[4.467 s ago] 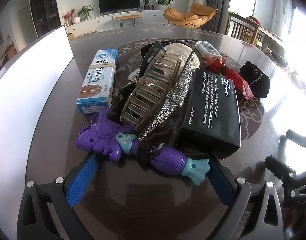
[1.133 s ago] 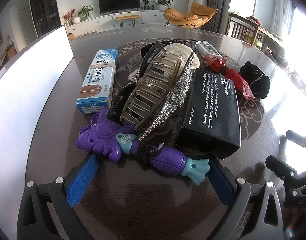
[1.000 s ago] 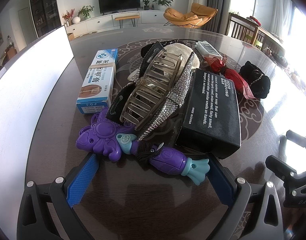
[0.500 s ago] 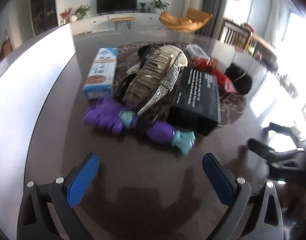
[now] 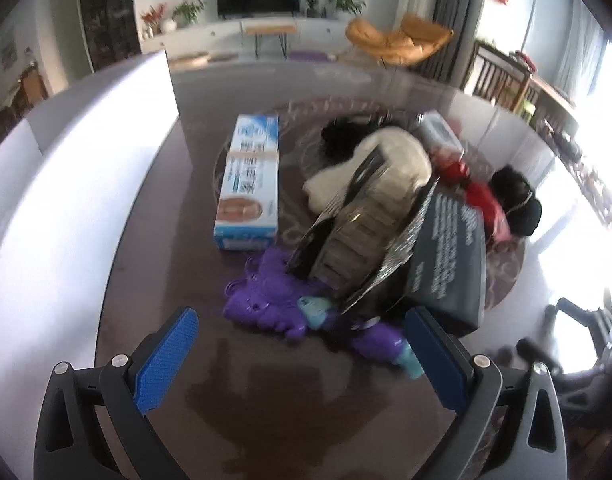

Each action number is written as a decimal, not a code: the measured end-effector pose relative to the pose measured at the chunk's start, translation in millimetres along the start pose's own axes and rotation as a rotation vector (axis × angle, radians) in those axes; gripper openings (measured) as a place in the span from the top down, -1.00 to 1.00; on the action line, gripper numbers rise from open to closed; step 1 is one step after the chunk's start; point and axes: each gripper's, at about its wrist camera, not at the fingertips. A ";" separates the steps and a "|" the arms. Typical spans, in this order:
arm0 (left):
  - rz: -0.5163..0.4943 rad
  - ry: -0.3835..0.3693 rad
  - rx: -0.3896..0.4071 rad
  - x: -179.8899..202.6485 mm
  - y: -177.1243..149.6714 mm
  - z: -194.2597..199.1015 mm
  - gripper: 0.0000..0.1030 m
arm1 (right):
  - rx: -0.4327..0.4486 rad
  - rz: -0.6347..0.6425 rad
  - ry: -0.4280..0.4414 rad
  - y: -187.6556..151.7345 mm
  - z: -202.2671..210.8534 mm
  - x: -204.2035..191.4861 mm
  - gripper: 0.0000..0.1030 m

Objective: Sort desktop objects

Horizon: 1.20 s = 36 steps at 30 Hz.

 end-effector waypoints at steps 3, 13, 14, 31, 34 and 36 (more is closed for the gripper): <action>0.100 -0.023 -0.016 -18.1 -10.4 -3.9 -1.00 | 0.004 -0.009 0.007 0.2 0.2 0.9 -1.00; 0.225 0.033 -0.034 -0.8 8.1 -32.4 -1.00 | 0.007 -0.012 0.014 -0.9 1.3 1.2 -1.00; 0.222 0.042 -0.027 -1.0 7.4 -31.7 -1.00 | 0.007 -0.012 0.015 -1.0 1.1 1.3 -1.00; 0.093 0.137 0.007 -21.8 -15.4 -26.5 -1.00 | 0.015 -0.029 0.027 -1.8 3.8 3.4 -1.00; 0.077 0.129 0.023 -21.5 -16.4 -25.6 -1.00 | 0.021 -0.040 0.038 -2.1 4.2 6.0 -1.00; 0.077 0.128 0.027 -19.9 -16.0 -25.9 -1.00 | 0.022 -0.040 0.039 -2.3 4.1 6.3 -1.00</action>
Point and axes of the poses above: each gripper's, at about its wrist camera, not at the fingertips, and z roughly against the way its jaws point, x to its right, y to its top, and after that the axes turned 1 degree about -y, right-handed
